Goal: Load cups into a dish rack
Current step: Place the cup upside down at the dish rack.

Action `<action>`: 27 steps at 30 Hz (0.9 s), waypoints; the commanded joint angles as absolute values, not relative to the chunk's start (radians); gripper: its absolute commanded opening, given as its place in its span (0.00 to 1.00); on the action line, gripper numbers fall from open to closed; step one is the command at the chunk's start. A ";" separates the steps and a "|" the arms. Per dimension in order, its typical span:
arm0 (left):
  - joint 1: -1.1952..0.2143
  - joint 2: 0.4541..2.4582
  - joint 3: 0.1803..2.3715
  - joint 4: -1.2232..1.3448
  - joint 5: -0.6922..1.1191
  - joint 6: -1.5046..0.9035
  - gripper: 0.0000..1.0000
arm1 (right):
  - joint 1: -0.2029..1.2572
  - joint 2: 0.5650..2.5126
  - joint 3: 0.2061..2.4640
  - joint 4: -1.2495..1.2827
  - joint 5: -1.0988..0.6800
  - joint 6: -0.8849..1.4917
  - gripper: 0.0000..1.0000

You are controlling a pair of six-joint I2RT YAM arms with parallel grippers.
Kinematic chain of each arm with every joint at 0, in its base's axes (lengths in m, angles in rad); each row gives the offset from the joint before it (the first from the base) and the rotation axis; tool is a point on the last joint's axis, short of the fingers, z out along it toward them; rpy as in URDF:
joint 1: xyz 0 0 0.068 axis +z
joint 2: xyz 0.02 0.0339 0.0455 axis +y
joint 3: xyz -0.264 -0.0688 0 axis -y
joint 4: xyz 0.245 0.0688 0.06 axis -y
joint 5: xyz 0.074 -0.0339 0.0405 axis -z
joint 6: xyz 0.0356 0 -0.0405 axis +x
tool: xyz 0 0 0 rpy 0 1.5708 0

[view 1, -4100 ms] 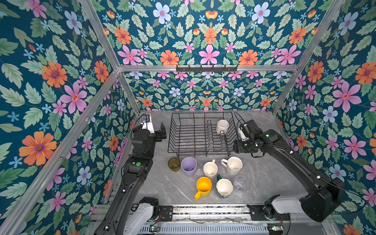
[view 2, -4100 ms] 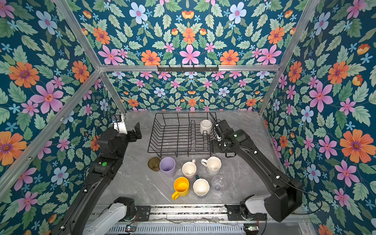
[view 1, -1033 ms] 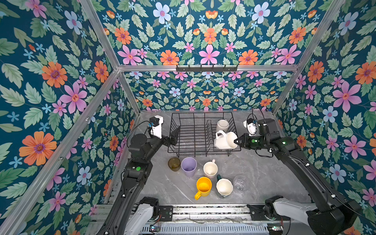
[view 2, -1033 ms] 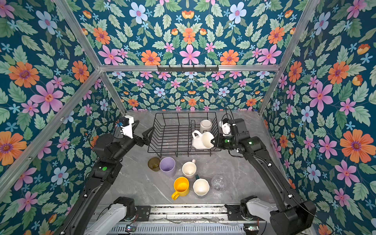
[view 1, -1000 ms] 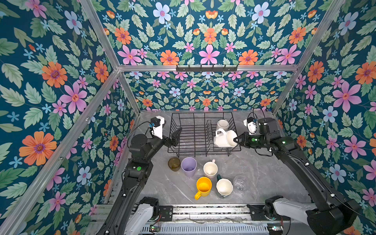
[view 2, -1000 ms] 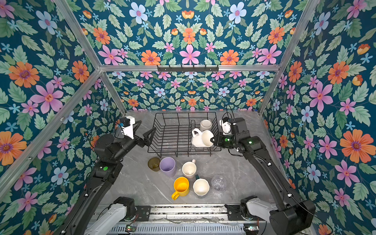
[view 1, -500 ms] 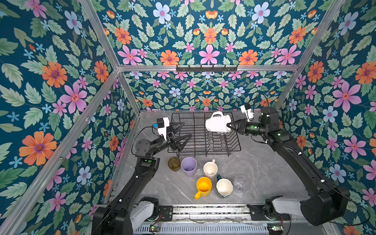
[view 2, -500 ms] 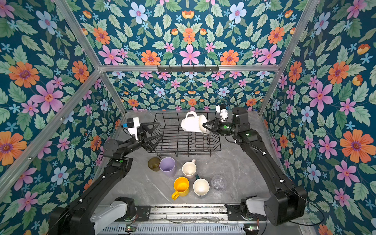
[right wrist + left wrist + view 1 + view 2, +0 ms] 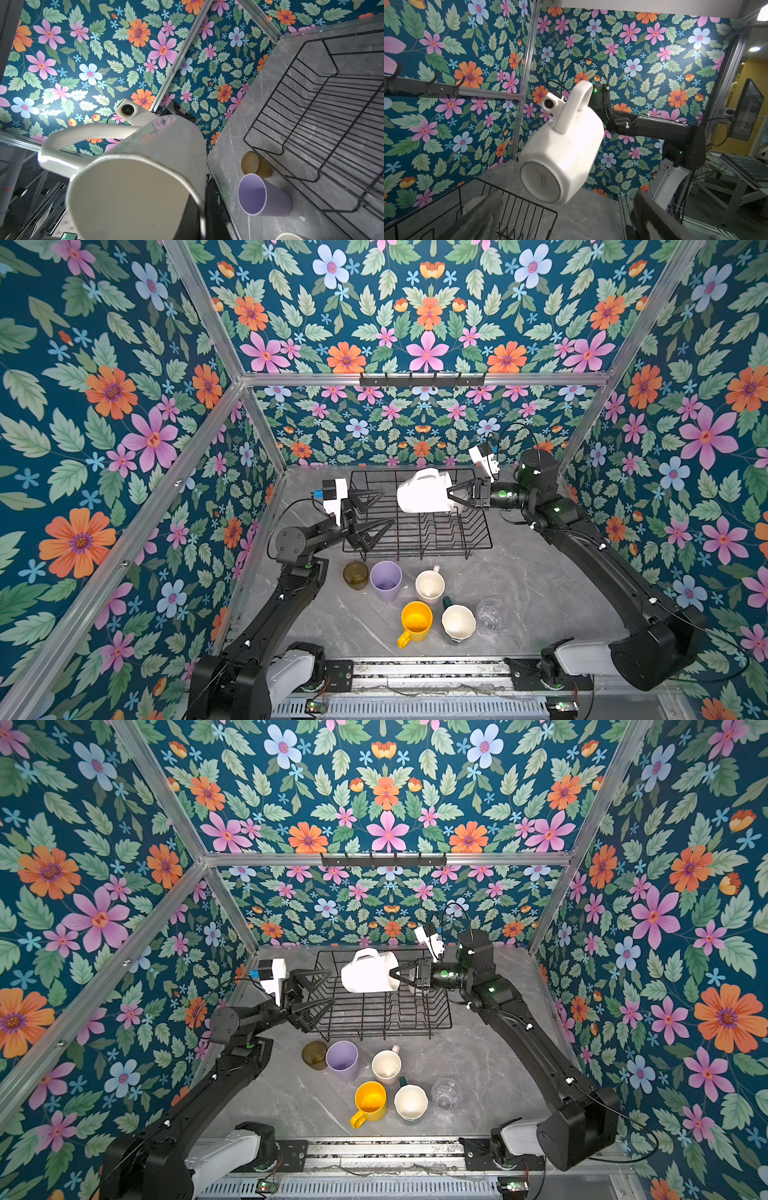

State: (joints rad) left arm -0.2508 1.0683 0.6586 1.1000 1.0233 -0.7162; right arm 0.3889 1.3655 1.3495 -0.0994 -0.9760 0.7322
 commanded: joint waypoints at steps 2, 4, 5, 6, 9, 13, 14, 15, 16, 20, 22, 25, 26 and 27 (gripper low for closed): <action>-0.251 1.064 0.664 1.068 1.032 -0.670 1.00 | 0.407 1.365 1.359 0.007 -1.025 0.757 0.00; -0.251 1.064 0.667 1.069 1.037 -0.670 1.00 | 0.419 1.365 1.356 0.008 -1.027 0.755 0.00; -0.252 1.065 0.670 1.069 1.041 -0.670 1.00 | 0.425 1.365 1.353 0.011 -1.029 0.755 0.00; -0.252 1.066 0.673 1.070 1.047 -0.670 1.00 | 0.432 1.365 1.350 0.015 -1.032 0.756 0.00; -0.253 1.064 0.679 1.069 1.060 -0.672 1.00 | 0.452 1.373 1.349 0.022 -1.035 0.759 0.00; -0.256 1.062 0.680 1.086 1.081 -0.687 1.00 | 0.464 1.390 1.356 0.035 -1.042 0.766 0.00; -0.256 1.060 0.680 1.086 1.085 -0.687 1.00 | 0.466 1.395 1.357 0.045 -1.045 0.771 0.00; -0.258 1.061 0.678 1.086 1.089 -0.688 1.00 | 0.470 1.397 1.359 0.053 -1.047 0.776 0.00; -0.258 1.061 0.676 1.087 1.093 -0.689 1.00 | 0.474 1.403 1.365 0.060 -1.052 0.780 0.00; -0.258 1.056 0.670 1.103 1.101 -0.701 1.00 | 0.496 1.428 1.385 0.064 -1.061 0.780 0.00; -0.258 1.054 0.671 1.110 1.105 -0.705 1.00 | 0.504 1.441 1.395 0.069 -1.065 0.784 0.00; -0.256 1.055 0.675 1.115 1.116 -0.715 1.00 | 0.523 1.467 1.418 0.071 -1.078 0.785 0.00; -0.258 1.054 0.676 1.119 1.120 -0.719 1.00 | 0.530 1.475 1.425 0.070 -1.080 0.785 0.00; -0.258 1.055 0.676 1.122 1.123 -0.721 1.00 | 0.536 1.482 1.431 0.071 -1.081 0.785 0.00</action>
